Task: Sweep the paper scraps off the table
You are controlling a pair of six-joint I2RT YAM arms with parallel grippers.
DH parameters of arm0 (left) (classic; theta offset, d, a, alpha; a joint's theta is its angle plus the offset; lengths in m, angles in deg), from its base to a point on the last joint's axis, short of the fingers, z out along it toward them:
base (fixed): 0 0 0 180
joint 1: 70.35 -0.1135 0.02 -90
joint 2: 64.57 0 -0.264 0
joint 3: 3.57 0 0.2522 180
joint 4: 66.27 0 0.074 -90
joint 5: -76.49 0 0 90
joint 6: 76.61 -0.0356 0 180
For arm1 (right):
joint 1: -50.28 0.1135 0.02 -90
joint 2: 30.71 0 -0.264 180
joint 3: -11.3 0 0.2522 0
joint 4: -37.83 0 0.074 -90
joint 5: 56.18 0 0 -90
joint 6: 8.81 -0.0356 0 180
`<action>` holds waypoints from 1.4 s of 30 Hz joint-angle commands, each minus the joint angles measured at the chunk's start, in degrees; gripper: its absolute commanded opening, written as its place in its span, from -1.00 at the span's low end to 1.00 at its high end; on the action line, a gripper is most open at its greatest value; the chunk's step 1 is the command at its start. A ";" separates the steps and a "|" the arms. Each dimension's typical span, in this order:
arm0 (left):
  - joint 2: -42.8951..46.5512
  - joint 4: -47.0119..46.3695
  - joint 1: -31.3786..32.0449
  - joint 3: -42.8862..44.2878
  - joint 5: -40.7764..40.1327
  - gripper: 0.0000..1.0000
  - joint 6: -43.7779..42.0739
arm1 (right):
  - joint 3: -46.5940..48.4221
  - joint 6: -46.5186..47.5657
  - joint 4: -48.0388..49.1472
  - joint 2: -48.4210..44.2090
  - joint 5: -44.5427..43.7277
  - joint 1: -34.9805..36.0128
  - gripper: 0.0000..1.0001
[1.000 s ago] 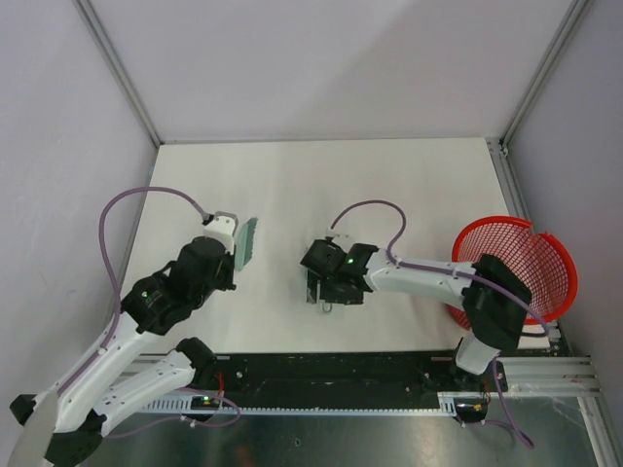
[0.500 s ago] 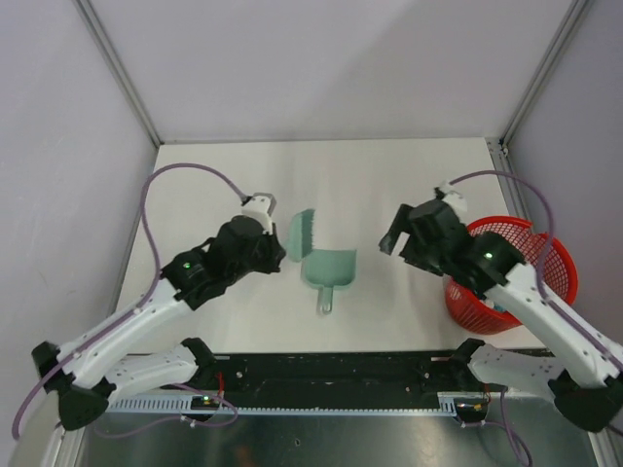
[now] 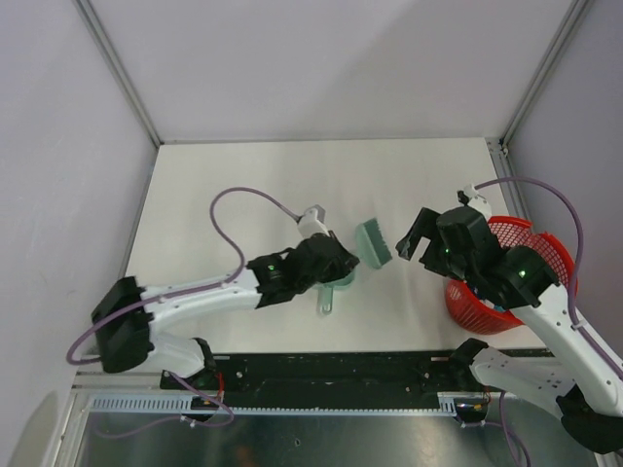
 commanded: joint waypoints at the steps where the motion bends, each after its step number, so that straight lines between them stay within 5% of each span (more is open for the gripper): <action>1: -8.30 -8.74 1.94 3.22 0.58 -1.00 11.85 | 1.61 2.00 -1.70 -2.20 -0.06 -0.79 0.99; 5: -15.65 -12.81 3.12 4.61 5.41 -0.92 15.26 | 1.61 2.41 -2.78 -3.38 -0.06 -1.49 0.99; 7: -17.97 -13.44 4.03 5.24 6.48 -0.60 16.10 | 1.61 2.58 -3.30 -3.81 -0.13 -1.81 0.99; 13: -18.91 -13.93 5.62 4.46 6.74 0.80 17.14 | 1.57 2.55 -4.03 -4.14 -0.03 -2.14 0.99; 15: -18.30 -13.93 5.64 3.88 6.79 0.95 17.06 | 1.53 2.48 -3.90 -4.17 0.12 -2.08 0.99; 33: -5.96 -7.08 6.82 0.99 -1.92 0.99 9.26 | 1.56 3.84 -0.89 -4.15 3.01 -1.80 0.99; 42: 9.41 -0.95 6.78 -1.75 -12.69 0.99 -9.76 | 1.54 8.00 5.60 -5.92 -5.08 6.69 0.99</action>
